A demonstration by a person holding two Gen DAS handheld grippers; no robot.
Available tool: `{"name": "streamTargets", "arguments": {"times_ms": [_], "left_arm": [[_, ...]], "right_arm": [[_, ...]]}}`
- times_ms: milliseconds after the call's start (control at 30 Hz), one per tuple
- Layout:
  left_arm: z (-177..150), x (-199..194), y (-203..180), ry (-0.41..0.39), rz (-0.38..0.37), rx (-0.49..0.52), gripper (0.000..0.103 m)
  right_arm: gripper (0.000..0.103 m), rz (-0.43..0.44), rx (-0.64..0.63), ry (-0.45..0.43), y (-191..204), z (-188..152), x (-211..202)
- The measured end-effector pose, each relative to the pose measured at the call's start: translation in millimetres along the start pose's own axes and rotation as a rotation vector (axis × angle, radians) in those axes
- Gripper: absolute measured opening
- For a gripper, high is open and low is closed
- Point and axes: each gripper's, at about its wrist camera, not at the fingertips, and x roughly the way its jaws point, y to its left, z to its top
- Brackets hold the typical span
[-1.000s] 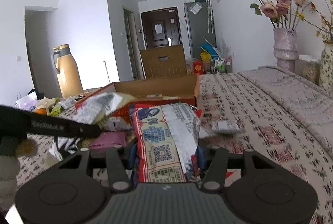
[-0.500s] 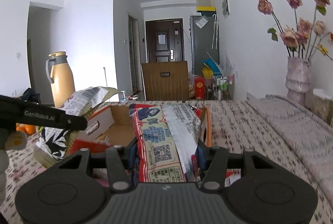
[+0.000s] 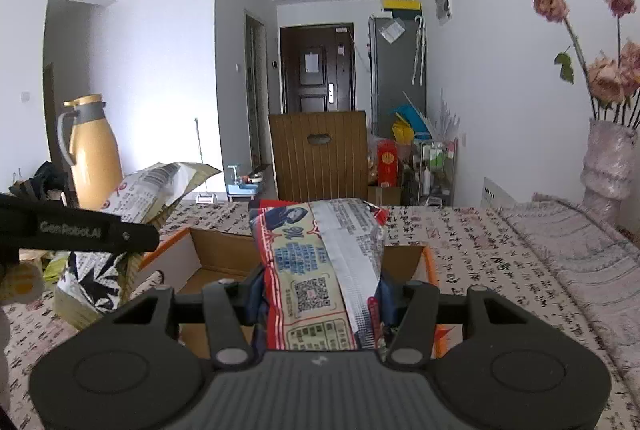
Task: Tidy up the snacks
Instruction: 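Carry both packets over the box and open both tools to drop them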
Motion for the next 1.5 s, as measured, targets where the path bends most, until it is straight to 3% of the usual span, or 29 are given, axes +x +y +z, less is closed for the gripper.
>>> {"name": "streamTargets", "arguments": {"times_ms": [133, 533, 600, 633, 667, 733, 800, 833, 867, 1500], "left_arm": [[-5, 22, 8, 0.019, 0.044, -0.017, 0.036], [-25, 47, 20, 0.089, 0.033, -0.030, 0.039], [-25, 46, 19, 0.084, 0.028, -0.031, 0.046], [-26, 44, 19, 0.075, 0.033, -0.031, 0.055], [-26, 42, 19, 0.067, 0.042, -0.032, 0.066], [-25, 38, 18, 0.041, 0.068, -0.026, 0.070], [-24, 34, 18, 0.027, 0.058, -0.030, 0.080], [-24, 32, 19, 0.016, 0.066, -0.034, 0.095], [-24, 29, 18, -0.004, 0.085, -0.037, 0.103], [-20, 16, 15, -0.022, 0.092, -0.035, 0.103]], "right_arm": [[0.052, -0.024, 0.018, 0.010, -2, -6, 20], [0.055, 0.013, 0.031, 0.085, -5, -26, 39], [0.058, 0.011, 0.031, 0.095, -4, -27, 39], [0.059, 0.008, 0.033, 0.096, -5, -27, 39], [0.064, 0.007, 0.037, 0.095, -5, -27, 38], [0.075, 0.010, 0.047, 0.082, -6, -27, 35], [0.096, 0.012, 0.058, 0.067, -8, -27, 32], [0.099, 0.010, 0.062, 0.062, -9, -27, 31], [0.103, 0.008, 0.064, 0.059, -9, -26, 31], [0.103, -0.007, 0.059, 0.045, -9, -21, 22]]}}
